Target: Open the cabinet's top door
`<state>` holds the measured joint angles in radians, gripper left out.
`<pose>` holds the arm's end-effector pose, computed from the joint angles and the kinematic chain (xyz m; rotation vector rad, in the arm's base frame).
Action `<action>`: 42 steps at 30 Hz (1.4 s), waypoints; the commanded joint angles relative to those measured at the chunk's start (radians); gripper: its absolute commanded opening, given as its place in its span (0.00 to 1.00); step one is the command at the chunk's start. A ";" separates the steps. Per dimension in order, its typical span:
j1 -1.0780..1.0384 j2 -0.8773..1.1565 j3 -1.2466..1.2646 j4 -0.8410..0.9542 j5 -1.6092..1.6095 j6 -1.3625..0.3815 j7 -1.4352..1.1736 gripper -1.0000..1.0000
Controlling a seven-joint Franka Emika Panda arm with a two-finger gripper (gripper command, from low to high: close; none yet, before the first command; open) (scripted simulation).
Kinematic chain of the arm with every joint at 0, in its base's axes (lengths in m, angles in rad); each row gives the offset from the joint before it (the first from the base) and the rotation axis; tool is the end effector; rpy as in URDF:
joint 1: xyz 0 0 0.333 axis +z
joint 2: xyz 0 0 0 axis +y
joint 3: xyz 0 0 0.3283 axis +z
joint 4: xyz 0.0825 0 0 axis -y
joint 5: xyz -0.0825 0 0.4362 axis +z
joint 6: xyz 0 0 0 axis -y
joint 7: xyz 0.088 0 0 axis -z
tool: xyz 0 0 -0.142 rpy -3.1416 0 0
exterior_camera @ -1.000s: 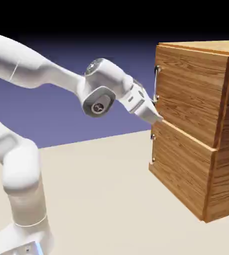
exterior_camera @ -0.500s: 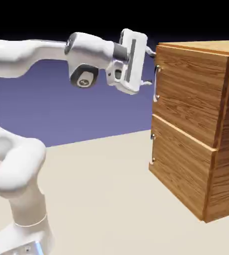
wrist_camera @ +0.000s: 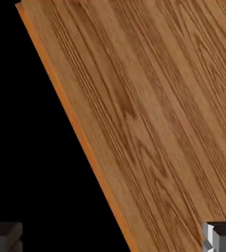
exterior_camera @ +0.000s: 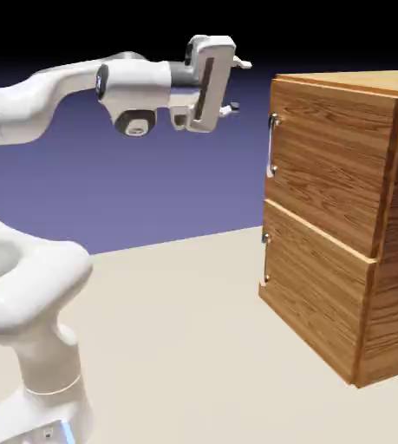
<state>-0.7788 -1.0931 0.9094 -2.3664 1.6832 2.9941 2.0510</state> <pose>0.4285 0.1287 0.6599 -0.0882 1.6100 -0.2036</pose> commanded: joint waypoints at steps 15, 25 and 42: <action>-0.307 -0.203 0.353 0.172 0.653 -0.017 0.508 0.50; -0.545 -0.256 0.480 0.353 0.835 -0.043 0.656 0.50; -0.445 -0.029 0.455 0.328 1.198 -0.018 0.074 0.00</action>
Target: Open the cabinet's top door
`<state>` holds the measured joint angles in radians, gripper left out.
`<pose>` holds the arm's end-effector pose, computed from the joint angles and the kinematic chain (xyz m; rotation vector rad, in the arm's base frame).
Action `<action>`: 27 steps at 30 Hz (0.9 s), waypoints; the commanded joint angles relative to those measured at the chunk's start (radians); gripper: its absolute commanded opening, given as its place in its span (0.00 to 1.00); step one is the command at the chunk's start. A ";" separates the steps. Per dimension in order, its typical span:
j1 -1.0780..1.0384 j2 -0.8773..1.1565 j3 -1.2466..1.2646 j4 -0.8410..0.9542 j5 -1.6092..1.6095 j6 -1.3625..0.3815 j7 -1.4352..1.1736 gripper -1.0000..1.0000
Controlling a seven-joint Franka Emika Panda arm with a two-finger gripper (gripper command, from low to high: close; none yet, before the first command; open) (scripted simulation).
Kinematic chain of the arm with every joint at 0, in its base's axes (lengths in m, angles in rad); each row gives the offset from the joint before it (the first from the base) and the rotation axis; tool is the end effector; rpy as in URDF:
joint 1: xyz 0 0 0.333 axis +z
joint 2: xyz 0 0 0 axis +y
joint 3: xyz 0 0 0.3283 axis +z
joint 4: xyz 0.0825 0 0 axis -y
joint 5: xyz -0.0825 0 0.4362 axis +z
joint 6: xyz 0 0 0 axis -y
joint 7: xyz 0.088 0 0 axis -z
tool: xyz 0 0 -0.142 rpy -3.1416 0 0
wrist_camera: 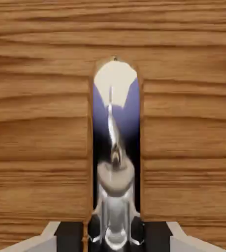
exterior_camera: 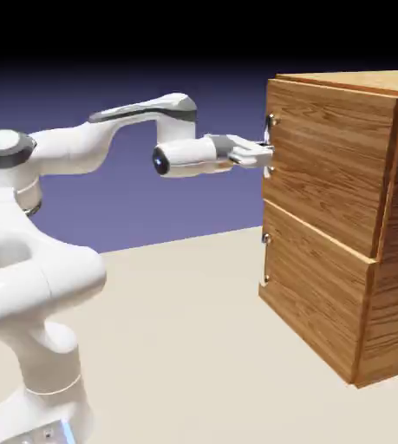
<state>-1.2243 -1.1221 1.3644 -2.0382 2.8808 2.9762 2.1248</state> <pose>0.5634 0.2151 0.4970 0.6106 1.4757 0.6158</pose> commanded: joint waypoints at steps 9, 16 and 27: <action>0.313 0.170 -0.185 -0.261 0.017 -0.172 -0.253 0.00; 0.567 0.223 -0.389 -0.447 -0.095 -0.293 -0.302 0.00; 0.886 0.090 -0.783 -0.771 -0.508 -0.566 -0.154 0.00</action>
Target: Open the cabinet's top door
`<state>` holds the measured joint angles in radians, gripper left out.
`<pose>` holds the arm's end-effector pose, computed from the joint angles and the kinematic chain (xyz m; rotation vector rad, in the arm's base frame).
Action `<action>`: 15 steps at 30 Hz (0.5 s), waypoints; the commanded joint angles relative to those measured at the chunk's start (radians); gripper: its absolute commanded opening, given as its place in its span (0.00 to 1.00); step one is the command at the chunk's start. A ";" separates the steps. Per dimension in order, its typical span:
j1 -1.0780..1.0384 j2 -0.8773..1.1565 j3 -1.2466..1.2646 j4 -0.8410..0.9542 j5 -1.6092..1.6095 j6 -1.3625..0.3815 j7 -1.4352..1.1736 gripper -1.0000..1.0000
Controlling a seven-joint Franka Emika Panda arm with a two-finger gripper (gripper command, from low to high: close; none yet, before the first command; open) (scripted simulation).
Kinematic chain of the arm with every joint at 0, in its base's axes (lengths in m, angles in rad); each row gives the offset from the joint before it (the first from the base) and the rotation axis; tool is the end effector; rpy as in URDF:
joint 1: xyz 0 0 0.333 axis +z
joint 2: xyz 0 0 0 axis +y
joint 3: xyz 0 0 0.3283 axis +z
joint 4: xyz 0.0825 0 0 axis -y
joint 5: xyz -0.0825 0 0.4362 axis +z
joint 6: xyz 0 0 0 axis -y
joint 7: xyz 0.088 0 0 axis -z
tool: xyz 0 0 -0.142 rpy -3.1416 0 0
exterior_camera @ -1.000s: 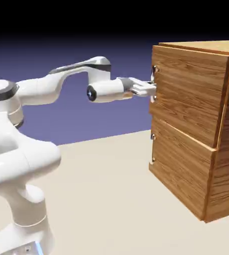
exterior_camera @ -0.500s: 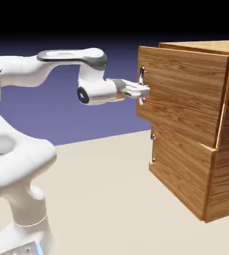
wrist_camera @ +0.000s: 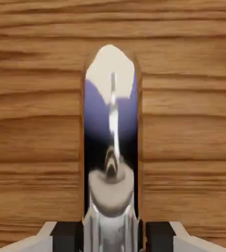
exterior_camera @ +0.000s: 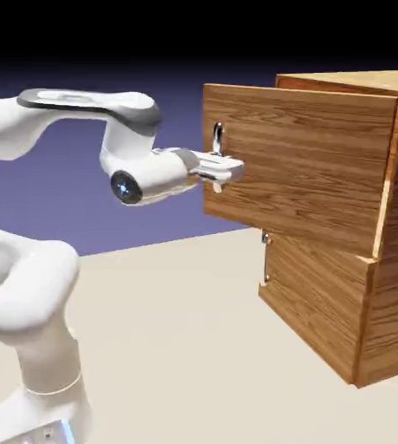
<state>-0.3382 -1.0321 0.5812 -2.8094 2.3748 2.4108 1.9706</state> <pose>0.3876 0.1007 0.4878 0.2049 1.6549 1.0285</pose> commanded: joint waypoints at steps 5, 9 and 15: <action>0.053 -0.077 -0.179 -0.099 -0.219 -0.135 0.060 0.00; 0.055 -0.121 -0.320 -0.150 -0.393 -0.248 0.094 0.00; 0.017 -0.136 -0.537 -0.178 -0.652 -0.430 0.115 0.00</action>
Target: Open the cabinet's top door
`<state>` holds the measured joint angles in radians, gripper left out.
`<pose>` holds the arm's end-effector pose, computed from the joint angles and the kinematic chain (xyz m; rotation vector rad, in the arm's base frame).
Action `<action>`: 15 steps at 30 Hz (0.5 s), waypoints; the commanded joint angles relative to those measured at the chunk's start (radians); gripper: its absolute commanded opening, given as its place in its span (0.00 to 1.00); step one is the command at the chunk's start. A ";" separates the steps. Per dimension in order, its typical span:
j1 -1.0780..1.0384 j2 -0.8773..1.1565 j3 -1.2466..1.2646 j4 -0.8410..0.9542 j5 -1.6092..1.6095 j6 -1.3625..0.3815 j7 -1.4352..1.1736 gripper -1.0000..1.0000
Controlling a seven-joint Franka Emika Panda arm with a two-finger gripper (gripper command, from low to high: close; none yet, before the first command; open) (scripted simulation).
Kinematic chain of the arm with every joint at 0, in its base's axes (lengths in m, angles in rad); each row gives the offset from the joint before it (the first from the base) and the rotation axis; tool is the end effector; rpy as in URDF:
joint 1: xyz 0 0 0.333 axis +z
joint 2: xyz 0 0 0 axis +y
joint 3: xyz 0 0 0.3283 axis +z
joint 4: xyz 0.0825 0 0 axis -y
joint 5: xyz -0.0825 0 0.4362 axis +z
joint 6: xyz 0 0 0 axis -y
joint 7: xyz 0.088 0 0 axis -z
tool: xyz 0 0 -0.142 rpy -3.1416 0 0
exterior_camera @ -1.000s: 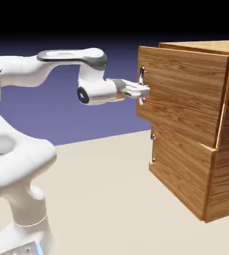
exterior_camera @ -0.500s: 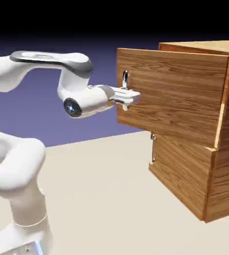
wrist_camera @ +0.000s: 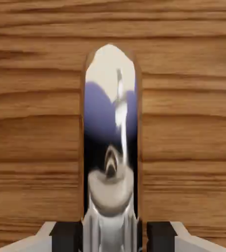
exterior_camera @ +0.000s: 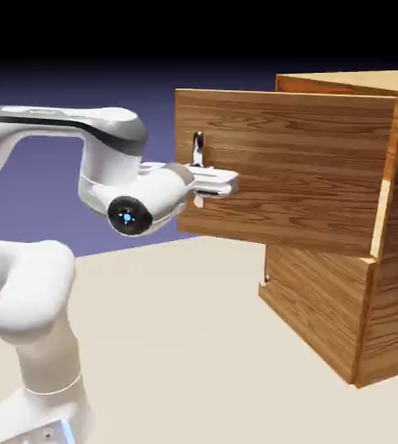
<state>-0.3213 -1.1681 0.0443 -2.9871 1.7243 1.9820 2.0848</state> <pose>0.3260 0.0028 0.4866 -0.0392 1.7178 1.2435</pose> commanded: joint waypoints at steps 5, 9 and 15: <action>-0.038 0.049 -0.181 0.025 -0.210 -0.162 -0.012 0.00; -0.053 0.131 -0.326 0.079 -0.371 -0.298 -0.039 0.00; -0.017 0.319 -0.544 0.231 -0.593 -0.522 -0.104 0.00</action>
<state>-0.3386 -0.8487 -0.4993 -2.7563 1.1317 1.4612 1.9804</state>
